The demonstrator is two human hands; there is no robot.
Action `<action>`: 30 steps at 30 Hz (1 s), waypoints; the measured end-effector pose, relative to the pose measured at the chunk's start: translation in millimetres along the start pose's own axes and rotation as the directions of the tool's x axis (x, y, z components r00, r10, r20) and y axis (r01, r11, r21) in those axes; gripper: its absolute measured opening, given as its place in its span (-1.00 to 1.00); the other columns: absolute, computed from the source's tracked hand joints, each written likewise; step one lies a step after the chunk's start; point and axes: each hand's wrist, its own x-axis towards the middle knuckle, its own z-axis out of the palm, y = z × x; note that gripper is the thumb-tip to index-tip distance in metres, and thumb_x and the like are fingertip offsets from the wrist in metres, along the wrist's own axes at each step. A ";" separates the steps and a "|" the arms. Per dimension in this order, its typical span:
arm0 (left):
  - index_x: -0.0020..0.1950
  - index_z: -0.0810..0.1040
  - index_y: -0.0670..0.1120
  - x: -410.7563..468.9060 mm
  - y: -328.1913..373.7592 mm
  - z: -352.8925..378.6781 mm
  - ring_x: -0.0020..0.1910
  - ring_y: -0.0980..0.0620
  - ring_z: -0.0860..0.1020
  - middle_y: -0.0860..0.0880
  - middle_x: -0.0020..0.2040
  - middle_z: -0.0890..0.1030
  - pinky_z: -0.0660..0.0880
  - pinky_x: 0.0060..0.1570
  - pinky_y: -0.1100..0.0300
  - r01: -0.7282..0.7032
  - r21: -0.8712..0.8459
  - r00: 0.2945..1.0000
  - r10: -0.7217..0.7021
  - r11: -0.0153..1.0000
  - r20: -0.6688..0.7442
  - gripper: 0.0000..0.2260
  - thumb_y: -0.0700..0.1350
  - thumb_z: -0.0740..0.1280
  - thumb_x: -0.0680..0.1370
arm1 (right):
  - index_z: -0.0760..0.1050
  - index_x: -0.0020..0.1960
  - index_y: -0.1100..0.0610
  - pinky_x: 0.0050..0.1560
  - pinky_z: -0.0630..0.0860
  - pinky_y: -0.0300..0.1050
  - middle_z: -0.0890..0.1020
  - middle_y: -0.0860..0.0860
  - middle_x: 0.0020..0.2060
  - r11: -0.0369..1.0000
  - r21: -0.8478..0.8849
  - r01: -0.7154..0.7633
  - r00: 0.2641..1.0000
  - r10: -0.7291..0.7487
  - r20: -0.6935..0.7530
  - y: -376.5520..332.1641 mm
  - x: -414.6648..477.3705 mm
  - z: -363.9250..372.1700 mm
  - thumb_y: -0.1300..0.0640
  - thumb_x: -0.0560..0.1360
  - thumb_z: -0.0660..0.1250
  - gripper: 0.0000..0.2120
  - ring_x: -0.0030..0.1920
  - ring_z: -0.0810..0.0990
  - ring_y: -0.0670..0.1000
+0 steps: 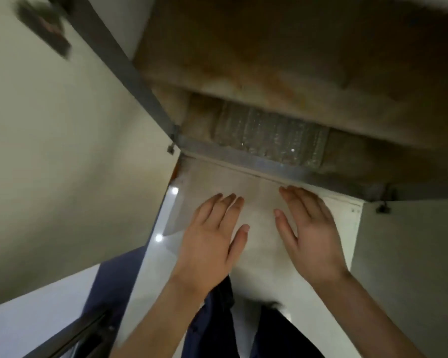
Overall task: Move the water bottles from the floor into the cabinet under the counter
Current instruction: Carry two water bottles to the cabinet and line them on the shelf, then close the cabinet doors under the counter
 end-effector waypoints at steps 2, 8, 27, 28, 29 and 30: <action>0.37 0.49 -0.17 -9.6 42.6 -69.7 0.30 -0.13 0.48 -0.11 0.29 0.55 0.40 0.33 0.05 -0.005 -0.015 1.000 0.005 1.000 0.015 -0.58 0.05 0.10 0.65 | 0.53 0.32 0.26 0.26 0.49 0.12 0.62 0.19 0.19 1.000 0.002 0.021 1.000 -0.021 0.008 -29.4 -10.3 -73.7 -0.02 0.63 0.13 -0.55 0.21 0.58 0.23; 0.34 0.50 -0.13 -33.1 154.7 -247.0 0.27 -0.06 0.47 -0.05 0.25 0.57 0.45 0.25 0.06 -0.087 -0.041 0.996 0.088 0.995 0.024 -0.63 0.03 0.14 0.64 | 0.54 0.30 0.22 0.19 0.51 0.05 0.64 0.13 0.12 1.000 -0.013 0.009 0.999 -0.008 0.043 -104.9 -38.1 -274.5 -0.05 0.62 0.11 -0.55 0.15 0.59 0.17; 0.53 0.29 0.01 48.6 280.7 -400.5 0.51 0.02 0.25 0.02 0.49 0.38 0.16 0.47 0.08 -0.552 0.018 0.831 0.551 0.834 -0.069 -0.53 0.13 0.07 0.64 | 0.48 0.40 0.14 0.42 0.26 0.09 0.52 0.11 0.37 0.886 -0.102 -0.452 0.789 0.344 -0.510 -102.6 -114.7 -487.8 -0.13 0.61 0.07 -0.48 0.44 0.32 0.15; 0.53 0.28 0.02 54.1 283.8 -394.3 0.52 0.05 0.23 0.03 0.49 0.37 0.14 0.48 0.09 -0.571 -0.005 0.820 0.570 0.821 -0.053 -0.53 0.13 0.08 0.64 | 0.46 0.42 0.12 0.42 0.26 0.13 0.50 0.10 0.38 0.862 -0.103 -0.497 0.771 0.384 -0.508 -99.8 -124.2 -482.8 -0.13 0.61 0.05 -0.48 0.45 0.31 0.16; 0.53 0.28 0.02 59.3 286.5 -386.9 0.52 0.07 0.20 0.03 0.49 0.37 0.12 0.48 0.10 -0.585 -0.033 0.811 0.583 0.811 -0.038 -0.53 0.14 0.08 0.64 | 0.43 0.44 0.09 0.43 0.26 0.16 0.49 0.10 0.40 0.837 -0.103 -0.537 0.753 0.422 -0.505 -96.0 -133.9 -477.5 -0.14 0.62 0.04 -0.49 0.47 0.30 0.18; 0.53 0.28 0.03 64.9 289.9 -378.7 0.52 0.08 0.18 0.04 0.50 0.36 0.10 0.48 0.11 -0.595 -0.064 0.804 0.595 0.801 -0.019 -0.53 0.14 0.07 0.64 | 0.40 0.46 0.07 0.44 0.25 0.19 0.47 0.11 0.42 0.811 -0.100 -0.577 0.733 0.460 -0.500 -92.0 -142.5 -473.2 -0.14 0.62 0.04 -0.49 0.48 0.29 0.21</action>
